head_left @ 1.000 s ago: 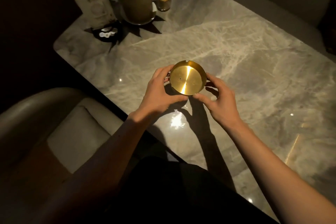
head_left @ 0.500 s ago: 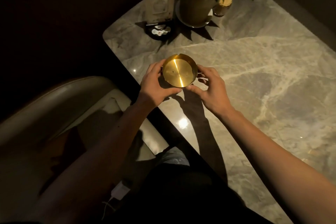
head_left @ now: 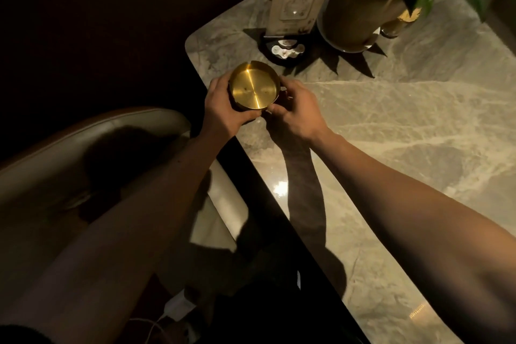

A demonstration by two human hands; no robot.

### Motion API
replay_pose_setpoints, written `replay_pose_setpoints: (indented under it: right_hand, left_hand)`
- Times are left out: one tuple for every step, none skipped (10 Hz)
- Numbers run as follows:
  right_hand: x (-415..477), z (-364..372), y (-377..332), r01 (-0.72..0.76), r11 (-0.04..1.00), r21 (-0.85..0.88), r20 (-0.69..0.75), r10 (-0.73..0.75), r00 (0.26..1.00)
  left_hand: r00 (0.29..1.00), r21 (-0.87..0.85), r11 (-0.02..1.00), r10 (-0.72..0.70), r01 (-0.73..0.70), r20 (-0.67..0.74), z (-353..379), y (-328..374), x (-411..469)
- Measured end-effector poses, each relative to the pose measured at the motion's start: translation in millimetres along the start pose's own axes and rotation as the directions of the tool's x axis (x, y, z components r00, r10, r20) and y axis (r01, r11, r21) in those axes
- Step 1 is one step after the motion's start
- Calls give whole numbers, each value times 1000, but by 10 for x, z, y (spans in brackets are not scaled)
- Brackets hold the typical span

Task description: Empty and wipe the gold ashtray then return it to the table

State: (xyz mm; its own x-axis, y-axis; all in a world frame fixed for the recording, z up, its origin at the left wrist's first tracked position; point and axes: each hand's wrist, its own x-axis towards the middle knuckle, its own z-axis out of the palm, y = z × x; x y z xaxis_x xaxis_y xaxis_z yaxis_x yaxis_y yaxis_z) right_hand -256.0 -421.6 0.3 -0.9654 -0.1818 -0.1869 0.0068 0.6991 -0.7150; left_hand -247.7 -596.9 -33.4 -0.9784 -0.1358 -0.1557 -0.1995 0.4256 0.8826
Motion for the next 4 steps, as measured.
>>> replay_pose_setpoints:
  right_hand:
    - [62, 53, 20, 0, 1000, -1, 13, 0, 1000]
    - [66, 108, 88, -20, 999, 37, 27, 19, 999]
    - [42, 138, 112, -24, 994, 104, 39, 20, 999]
    - [-27, 138, 158, -51, 968, 248, 57, 38, 998]
  left_hand:
    - [1000, 14, 1000, 0, 0, -7, 2, -46, 24]
    - [999, 22, 999, 34, -34, 1, 18, -108, 10]
    - [998, 29, 998, 60, -61, 8, 9, -135, 18]
    - [998, 55, 997, 62, -62, 11, -4, -62, -73]
